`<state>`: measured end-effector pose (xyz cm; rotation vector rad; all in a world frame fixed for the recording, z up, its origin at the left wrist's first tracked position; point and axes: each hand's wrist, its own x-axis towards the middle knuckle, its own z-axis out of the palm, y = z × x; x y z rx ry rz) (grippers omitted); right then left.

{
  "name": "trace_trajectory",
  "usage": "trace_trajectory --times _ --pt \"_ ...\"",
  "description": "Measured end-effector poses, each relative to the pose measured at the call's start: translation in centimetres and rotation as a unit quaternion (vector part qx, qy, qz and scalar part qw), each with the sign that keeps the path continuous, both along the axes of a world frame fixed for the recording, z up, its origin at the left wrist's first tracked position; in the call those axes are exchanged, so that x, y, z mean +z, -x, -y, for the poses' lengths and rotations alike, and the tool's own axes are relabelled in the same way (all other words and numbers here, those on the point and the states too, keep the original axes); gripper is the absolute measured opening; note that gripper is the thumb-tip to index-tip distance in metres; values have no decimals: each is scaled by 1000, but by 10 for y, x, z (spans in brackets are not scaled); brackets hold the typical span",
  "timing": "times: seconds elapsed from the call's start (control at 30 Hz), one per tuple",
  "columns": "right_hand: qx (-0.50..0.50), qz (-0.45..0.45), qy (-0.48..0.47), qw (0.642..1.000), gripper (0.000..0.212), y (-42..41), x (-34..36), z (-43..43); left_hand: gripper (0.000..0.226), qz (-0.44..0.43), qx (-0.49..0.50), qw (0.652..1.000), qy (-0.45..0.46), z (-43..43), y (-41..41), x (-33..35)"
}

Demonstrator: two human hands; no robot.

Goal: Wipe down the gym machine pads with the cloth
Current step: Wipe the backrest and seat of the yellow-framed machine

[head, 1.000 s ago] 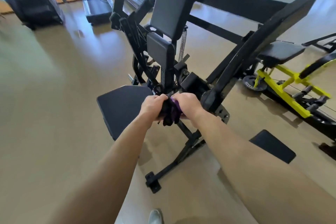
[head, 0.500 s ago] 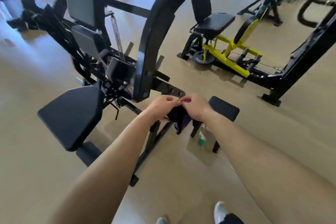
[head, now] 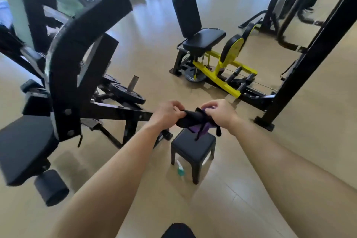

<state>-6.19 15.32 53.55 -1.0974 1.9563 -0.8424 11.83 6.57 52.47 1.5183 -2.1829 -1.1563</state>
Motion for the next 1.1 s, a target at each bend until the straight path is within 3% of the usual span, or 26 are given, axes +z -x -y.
trace_trajectory --times 0.13,0.33,0.5,0.73,0.87,1.03,1.1 --pt "-3 -5 7 1000 24 72 4 32 6 56 -9 997 58 26 66 2" --pt "13 -29 0 999 25 159 4 118 6 -18 15 1000 20 115 158 -6" --pt "88 -35 -42 995 18 234 2 225 4 -25 22 999 11 227 241 -17" --pt "127 -115 -97 980 27 331 11 386 8 -21 32 999 -3 368 341 -12" --pt "183 -113 -123 969 32 373 17 468 10 -22 47 999 -13 440 386 -11" --pt "250 -102 -135 953 19 425 7 572 11 -69 88 993 -40 539 433 -17" --pt "236 -68 -156 957 23 451 -2 623 11 -90 122 986 -75 587 452 -21"
